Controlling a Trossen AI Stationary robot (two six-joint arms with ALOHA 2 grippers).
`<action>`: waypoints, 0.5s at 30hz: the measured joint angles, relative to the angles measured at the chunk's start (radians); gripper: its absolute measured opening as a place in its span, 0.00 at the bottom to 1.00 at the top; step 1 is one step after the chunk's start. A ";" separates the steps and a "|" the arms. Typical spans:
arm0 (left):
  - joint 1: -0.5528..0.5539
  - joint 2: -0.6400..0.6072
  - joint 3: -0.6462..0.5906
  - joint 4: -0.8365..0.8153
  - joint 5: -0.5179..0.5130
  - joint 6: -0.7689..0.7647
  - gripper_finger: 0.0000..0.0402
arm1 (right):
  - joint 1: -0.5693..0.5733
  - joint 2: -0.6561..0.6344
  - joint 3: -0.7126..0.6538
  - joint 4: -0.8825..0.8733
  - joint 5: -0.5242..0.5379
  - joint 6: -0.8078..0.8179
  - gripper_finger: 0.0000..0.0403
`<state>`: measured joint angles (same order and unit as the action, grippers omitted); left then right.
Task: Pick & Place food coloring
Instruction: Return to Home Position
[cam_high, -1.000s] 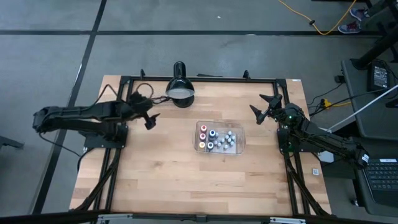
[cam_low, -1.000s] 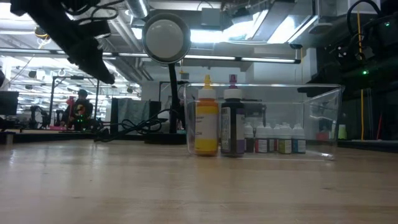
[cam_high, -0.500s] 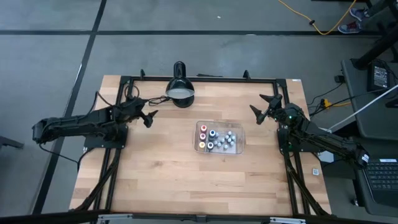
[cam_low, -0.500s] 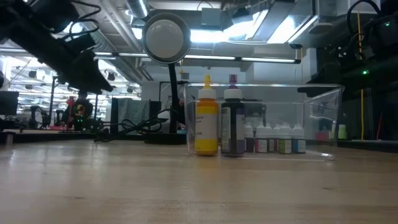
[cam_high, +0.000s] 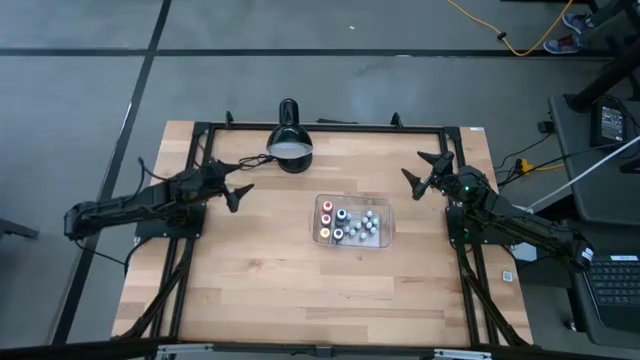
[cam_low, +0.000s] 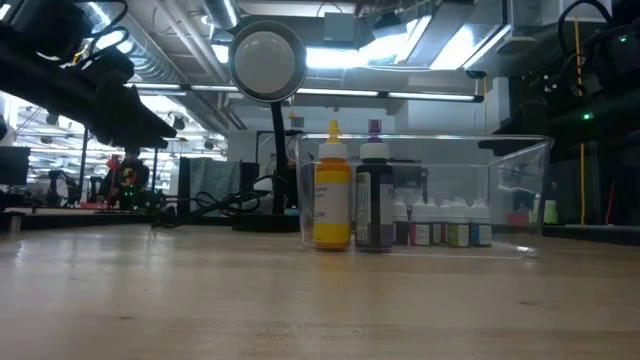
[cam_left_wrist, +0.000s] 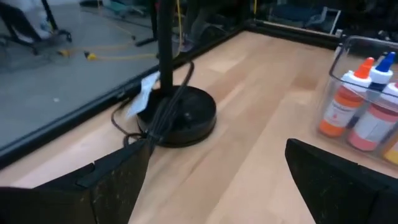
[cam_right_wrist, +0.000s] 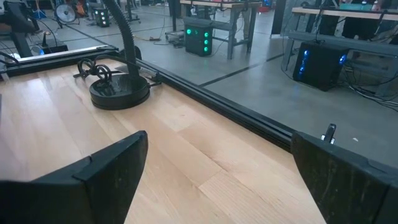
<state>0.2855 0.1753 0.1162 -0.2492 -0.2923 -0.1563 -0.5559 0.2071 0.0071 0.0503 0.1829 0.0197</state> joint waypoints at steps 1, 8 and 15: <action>0.000 -0.016 -0.008 0.001 -0.008 0.011 0.92 | 0.000 0.000 0.000 0.000 0.000 -0.001 0.98; 0.000 -0.105 -0.025 0.016 -0.091 0.060 0.92 | 0.000 0.000 0.000 0.000 0.000 -0.001 0.98; 0.000 -0.170 -0.025 0.016 -0.140 0.187 0.92 | 0.000 0.000 0.000 0.000 0.000 0.000 0.98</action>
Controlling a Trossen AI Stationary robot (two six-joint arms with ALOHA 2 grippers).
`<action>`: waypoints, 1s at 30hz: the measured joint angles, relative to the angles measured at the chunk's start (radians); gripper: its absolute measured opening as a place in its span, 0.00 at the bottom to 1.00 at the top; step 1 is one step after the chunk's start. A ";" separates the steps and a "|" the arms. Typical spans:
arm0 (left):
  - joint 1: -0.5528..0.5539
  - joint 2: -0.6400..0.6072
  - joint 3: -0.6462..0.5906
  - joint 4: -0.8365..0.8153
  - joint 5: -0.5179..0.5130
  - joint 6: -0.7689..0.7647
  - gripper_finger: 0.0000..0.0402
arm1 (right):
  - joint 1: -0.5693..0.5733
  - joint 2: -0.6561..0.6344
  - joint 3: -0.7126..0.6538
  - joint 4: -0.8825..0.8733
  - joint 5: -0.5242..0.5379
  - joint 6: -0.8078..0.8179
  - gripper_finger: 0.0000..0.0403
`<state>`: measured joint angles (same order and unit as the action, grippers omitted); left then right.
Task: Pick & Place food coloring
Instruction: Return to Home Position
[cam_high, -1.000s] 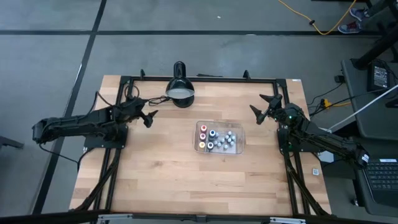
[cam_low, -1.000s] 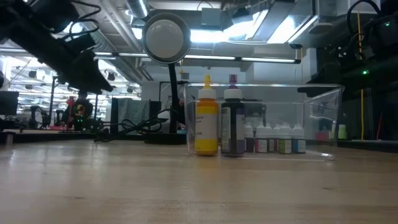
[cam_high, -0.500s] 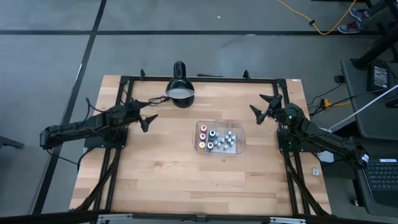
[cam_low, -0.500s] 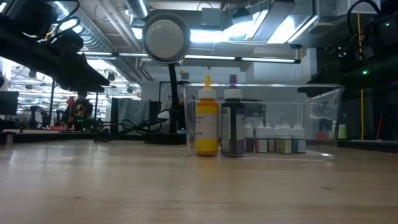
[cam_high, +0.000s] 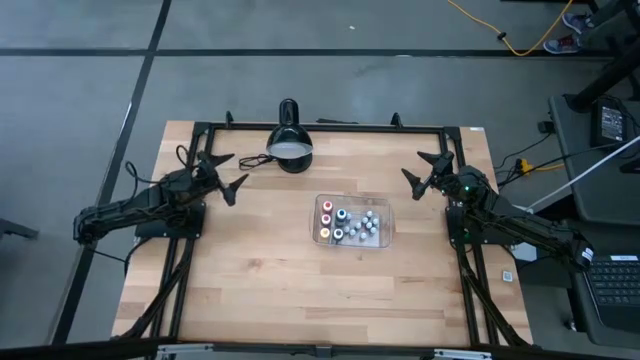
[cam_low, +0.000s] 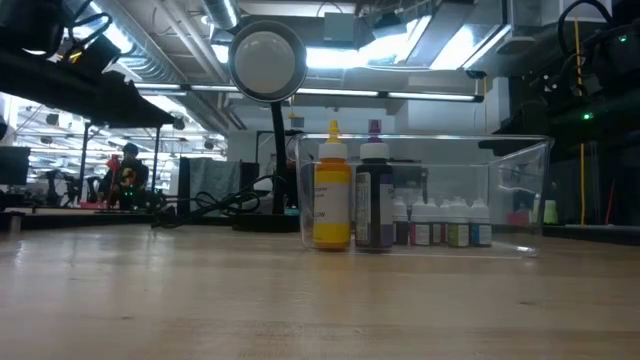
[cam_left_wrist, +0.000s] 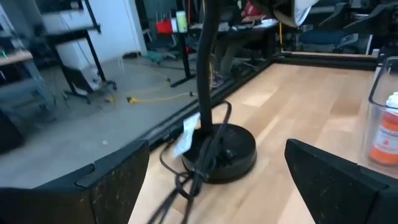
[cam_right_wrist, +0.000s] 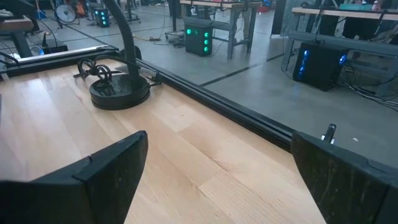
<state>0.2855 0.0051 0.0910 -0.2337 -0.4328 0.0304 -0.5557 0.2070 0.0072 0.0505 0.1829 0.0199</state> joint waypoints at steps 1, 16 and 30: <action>0.000 -0.005 0.000 0.002 -0.001 0.019 0.92 | 0.000 0.000 0.000 0.000 0.000 -0.001 0.98; -0.002 0.001 0.000 0.002 0.007 0.035 0.92 | 0.000 0.000 0.000 0.000 0.000 -0.001 0.98; -0.002 0.001 0.000 0.002 0.007 0.036 0.92 | 0.000 0.000 0.000 0.000 0.000 0.000 0.98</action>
